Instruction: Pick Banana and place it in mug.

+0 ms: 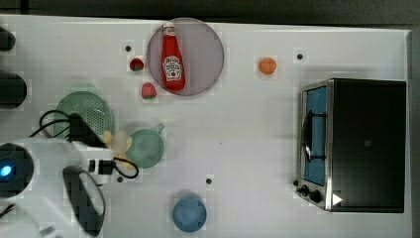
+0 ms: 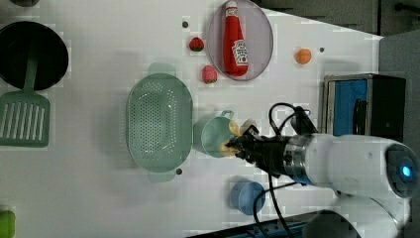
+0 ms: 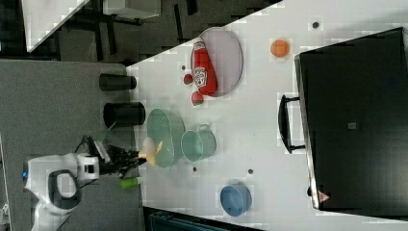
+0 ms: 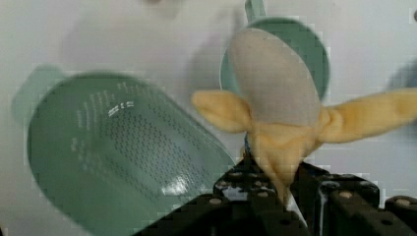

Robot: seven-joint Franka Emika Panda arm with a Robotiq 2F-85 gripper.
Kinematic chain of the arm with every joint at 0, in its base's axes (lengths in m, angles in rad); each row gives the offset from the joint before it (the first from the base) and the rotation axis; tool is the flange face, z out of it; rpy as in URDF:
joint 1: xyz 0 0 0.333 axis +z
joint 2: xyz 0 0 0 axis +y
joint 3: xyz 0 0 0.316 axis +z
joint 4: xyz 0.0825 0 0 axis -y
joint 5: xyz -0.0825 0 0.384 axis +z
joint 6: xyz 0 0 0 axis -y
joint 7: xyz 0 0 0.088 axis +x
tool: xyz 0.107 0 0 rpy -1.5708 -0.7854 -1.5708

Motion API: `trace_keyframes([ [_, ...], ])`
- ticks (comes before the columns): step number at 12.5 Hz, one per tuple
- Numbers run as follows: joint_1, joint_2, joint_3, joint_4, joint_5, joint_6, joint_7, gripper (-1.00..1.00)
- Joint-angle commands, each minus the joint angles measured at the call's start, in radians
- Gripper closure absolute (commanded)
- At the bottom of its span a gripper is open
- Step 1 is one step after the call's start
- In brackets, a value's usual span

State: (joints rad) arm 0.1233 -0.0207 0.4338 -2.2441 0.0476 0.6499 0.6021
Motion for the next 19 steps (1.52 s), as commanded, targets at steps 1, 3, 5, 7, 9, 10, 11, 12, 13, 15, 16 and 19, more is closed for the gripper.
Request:
trace_keyframes([
  [1, -0.051, 0.035, -0.009, -0.1, -0.043, 0.141, 0.087, 0.53],
  [3, -0.051, 0.066, -0.008, -0.138, -0.043, 0.205, 0.176, 0.53],
  [5, -0.05, 0.089, -0.002, -0.148, -0.054, 0.229, 0.196, 0.48],
  [7, -0.051, 0.098, -0.003, -0.15, -0.054, 0.238, 0.198, 0.05],
  [9, -0.051, 0.09, -0.007, -0.145, -0.054, 0.247, 0.198, -0.46],
  [10, -0.05, 0.085, -0.007, -0.148, -0.054, 0.243, 0.198, -0.68],
  [11, -0.05, 0.081, -0.006, -0.148, -0.054, 0.25, 0.198, -0.93],
  [12, -0.051, 0.075, -0.008, -0.14, -0.054, 0.262, 0.198, -1.0],
  [13, -0.053, 0.059, -0.014, -0.133, -0.054, 0.26, 0.198, -1.0],
  [15, -0.063, 0.003, -0.043, -0.101, -0.053, 0.21, 0.187, -1.0],
  [16, -0.068, -0.03, -0.066, -0.076, -0.053, 0.147, 0.146, -1.0],
  [19, -0.078, -0.131, -0.17, 0.044, -0.053, -0.09, -0.079, -1.0],
])
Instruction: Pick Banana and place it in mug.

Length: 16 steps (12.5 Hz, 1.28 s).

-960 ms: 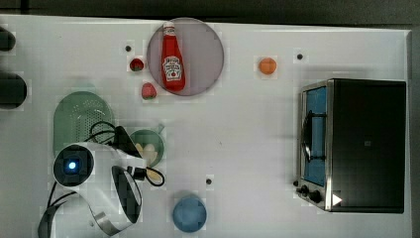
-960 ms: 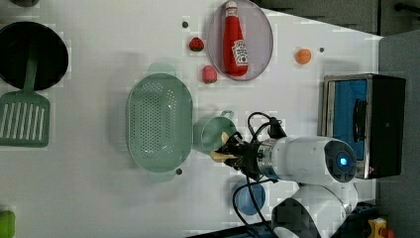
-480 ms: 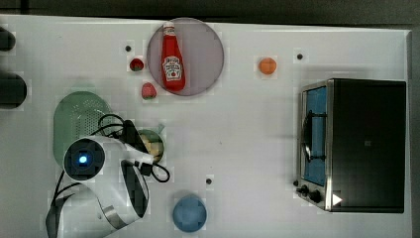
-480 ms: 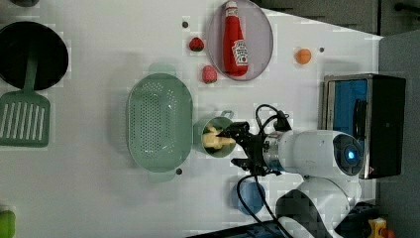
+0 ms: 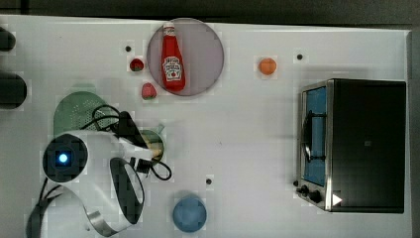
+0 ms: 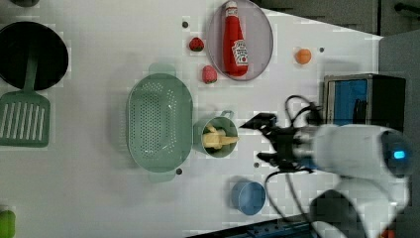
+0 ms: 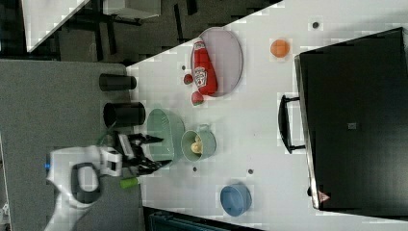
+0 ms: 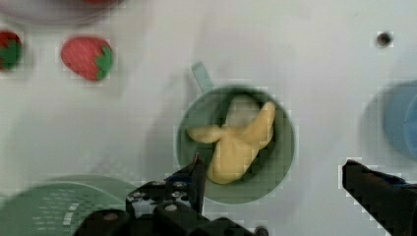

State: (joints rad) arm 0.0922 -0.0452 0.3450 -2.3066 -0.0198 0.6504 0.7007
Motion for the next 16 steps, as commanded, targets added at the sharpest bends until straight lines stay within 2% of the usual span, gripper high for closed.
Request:
trace_keyframes([
  [1, -0.051, -0.136, -0.122, 0.15, 0.014, -0.173, -0.224, -1.0],
  [3, -0.054, -0.189, -0.208, 0.235, 0.014, -0.343, -0.334, -1.0],
  [6, -0.056, -0.248, -0.346, 0.327, 0.014, -0.487, -0.485, -1.0],
  [9, -0.057, -0.268, -0.428, 0.335, 0.013, -0.509, -0.621, -1.0],
  [11, -0.058, -0.267, -0.457, 0.337, 0.01, -0.519, -0.621, -1.0],
  [16, -0.056, -0.26, -0.437, 0.337, -0.044, -0.533, -0.618, -1.0],
])
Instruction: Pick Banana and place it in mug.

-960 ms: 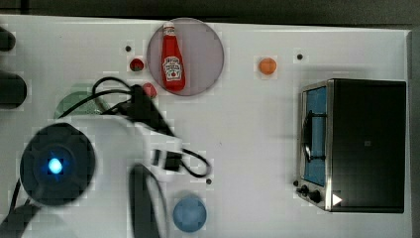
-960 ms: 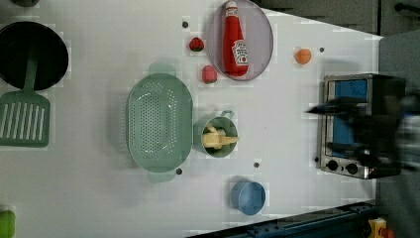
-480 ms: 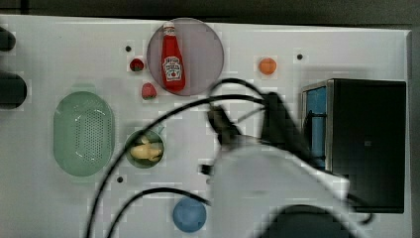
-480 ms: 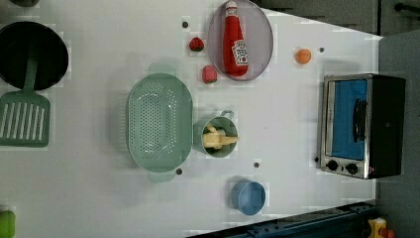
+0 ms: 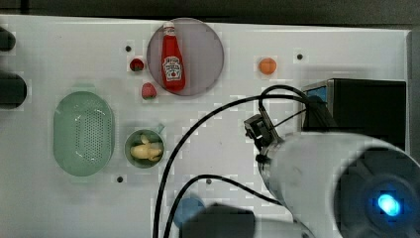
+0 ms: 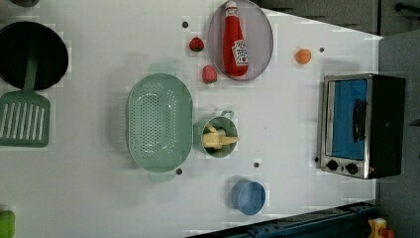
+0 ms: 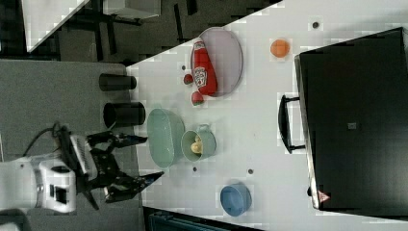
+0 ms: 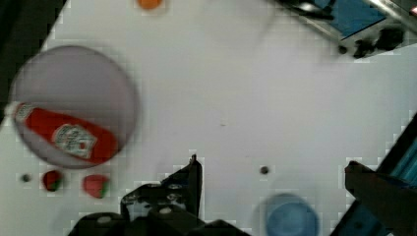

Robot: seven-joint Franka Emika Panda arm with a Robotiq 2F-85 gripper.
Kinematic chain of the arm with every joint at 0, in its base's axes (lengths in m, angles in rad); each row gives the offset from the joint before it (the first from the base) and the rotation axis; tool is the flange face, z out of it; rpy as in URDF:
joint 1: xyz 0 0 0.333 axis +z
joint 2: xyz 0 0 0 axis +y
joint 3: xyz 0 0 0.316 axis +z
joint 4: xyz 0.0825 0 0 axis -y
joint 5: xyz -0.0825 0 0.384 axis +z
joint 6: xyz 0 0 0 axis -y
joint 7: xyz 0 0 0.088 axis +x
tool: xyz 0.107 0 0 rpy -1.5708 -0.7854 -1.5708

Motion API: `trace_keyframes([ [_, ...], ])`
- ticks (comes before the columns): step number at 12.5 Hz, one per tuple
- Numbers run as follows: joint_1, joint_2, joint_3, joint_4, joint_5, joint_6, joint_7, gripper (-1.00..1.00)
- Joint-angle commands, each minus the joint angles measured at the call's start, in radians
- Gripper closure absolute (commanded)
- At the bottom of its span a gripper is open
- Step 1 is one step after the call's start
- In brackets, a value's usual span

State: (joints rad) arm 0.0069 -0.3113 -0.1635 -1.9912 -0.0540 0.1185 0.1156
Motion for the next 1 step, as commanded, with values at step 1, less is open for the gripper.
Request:
trace_keyframes([
  [1, 0.029, 0.006, 0.073, 0.021, -0.01, 0.006, -0.033, -1.0],
])
